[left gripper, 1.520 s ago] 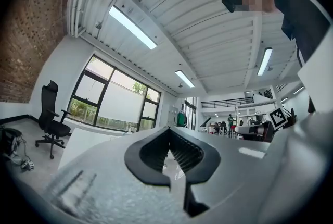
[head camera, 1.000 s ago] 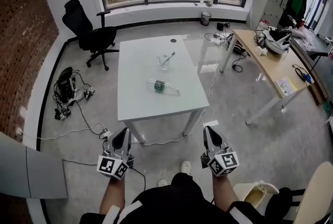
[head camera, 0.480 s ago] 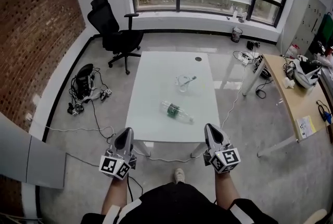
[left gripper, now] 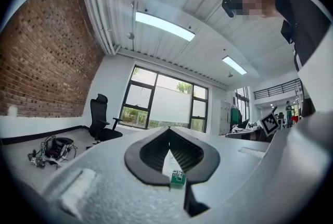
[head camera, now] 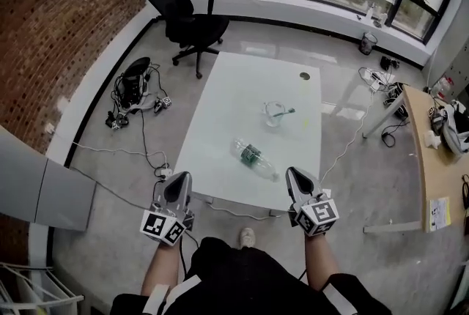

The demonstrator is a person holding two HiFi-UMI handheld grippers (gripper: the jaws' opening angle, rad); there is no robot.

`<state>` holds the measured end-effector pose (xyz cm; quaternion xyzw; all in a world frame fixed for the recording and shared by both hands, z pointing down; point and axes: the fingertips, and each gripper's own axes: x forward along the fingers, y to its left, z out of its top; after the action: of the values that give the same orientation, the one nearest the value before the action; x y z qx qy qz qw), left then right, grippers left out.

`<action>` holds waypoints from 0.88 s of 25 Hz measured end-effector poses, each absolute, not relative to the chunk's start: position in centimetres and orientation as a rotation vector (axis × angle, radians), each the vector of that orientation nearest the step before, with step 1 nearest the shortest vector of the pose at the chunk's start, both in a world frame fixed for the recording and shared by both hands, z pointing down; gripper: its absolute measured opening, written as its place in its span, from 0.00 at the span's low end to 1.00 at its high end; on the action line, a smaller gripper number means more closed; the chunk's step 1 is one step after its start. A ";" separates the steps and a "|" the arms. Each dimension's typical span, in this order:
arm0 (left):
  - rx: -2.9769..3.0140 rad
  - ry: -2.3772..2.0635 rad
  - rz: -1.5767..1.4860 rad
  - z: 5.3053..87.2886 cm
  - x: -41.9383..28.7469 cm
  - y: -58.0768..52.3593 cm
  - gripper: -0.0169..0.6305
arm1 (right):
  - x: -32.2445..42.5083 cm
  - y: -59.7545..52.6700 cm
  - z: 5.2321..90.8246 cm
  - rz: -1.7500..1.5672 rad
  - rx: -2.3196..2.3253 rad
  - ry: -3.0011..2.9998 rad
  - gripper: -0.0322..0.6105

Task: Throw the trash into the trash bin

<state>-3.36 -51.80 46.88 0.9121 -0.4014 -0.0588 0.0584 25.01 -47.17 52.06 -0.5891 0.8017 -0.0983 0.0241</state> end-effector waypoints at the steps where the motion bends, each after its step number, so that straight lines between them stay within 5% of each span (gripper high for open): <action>1: 2.753 -1.232 -0.160 47.4 -3.7 -52.1 0.03 | 24.6 -47.9 52.6 -0.319 -1.815 2.499 0.07; 14: 2.639 -1.350 -0.071 50.3 -7.7 -54.3 0.03 | 19.3 -53.5 57.6 -0.421 -1.752 2.772 0.09; 22: 2.639 -1.261 -0.096 51.2 -6.2 -54.2 0.03 | 16.4 -59.7 66.2 -0.555 -1.779 3.270 0.51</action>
<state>-6.18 -54.18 51.16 0.8965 -0.4285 -0.0327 0.1076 16.39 -59.73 66.18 -0.4500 0.8271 -0.1404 -0.3062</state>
